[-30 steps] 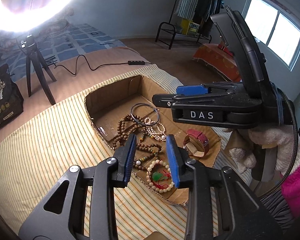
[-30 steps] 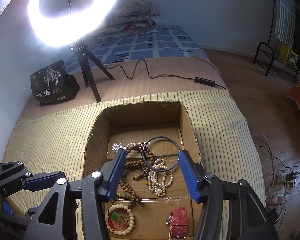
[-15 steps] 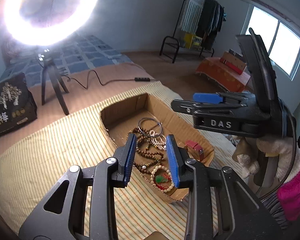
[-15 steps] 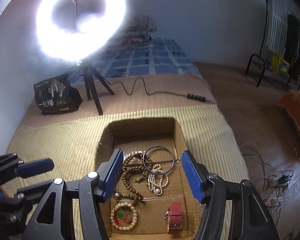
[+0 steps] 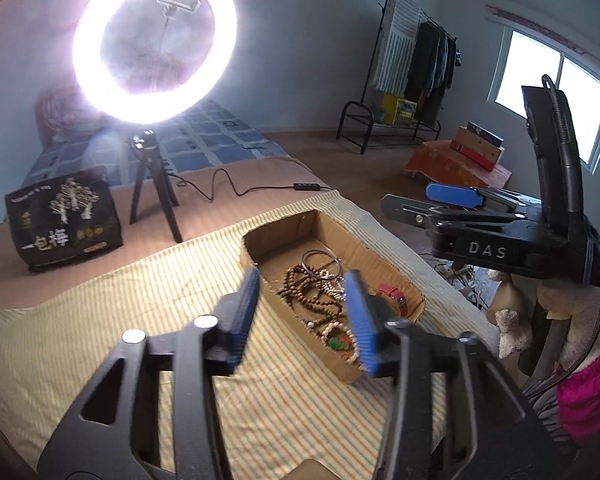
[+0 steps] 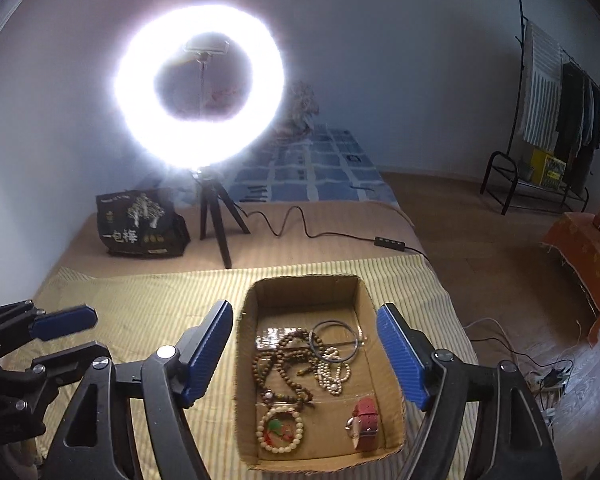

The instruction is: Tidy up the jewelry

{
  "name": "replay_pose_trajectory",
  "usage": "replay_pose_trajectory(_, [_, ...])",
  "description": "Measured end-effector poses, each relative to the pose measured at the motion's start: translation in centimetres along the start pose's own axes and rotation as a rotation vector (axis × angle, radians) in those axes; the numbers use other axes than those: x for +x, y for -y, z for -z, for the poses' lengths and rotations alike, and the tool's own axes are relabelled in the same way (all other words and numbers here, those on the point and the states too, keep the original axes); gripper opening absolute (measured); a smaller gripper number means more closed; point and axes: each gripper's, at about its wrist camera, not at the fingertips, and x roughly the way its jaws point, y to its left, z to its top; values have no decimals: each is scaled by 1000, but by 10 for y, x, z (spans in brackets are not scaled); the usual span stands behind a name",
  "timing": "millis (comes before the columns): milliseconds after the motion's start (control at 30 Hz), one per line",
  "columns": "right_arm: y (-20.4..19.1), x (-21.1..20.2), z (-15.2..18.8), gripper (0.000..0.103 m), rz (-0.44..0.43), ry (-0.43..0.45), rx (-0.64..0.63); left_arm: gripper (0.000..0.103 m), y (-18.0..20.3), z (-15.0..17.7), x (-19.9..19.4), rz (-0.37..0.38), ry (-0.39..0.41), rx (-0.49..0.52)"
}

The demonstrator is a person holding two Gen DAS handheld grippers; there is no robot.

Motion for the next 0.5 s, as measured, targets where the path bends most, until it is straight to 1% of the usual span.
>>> replay_pose_trajectory(67, [-7,-9,2,81,1,19,-10,53,-1,3,-9,-15,8,18])
replay_pose_trajectory(133, [-11,-16,5,85,11,37,-14,59,-2,6,-16,-22,9,26])
replay_pose_trajectory(200, [-14,-22,8,86,17,46,-12,74,-4,9,-22,-30,8,23])
replay_pose_trajectory(267, [-17,-27,12,86,20,55,-11,77,-6,11,-27,-37,8,22])
replay_pose_trajectory(333, [-19,-31,14,91,35,63,-14,79,-5,13,-31,-54,6,33])
replay_pose_trajectory(367, [-21,-33,15,97,46,72,-17,80,-4,13,-33,-61,7,39])
replay_pose_trajectory(400, [-21,-34,17,99,51,78,-18,81,-4,15,-35,-71,12,48])
replay_pose_trajectory(433, [-21,-35,17,99,52,80,-18,82,-3,16,-37,-75,16,52])
replay_pose_trajectory(500, [-22,-35,20,99,55,78,-19,90,-3,17,-39,-94,19,62])
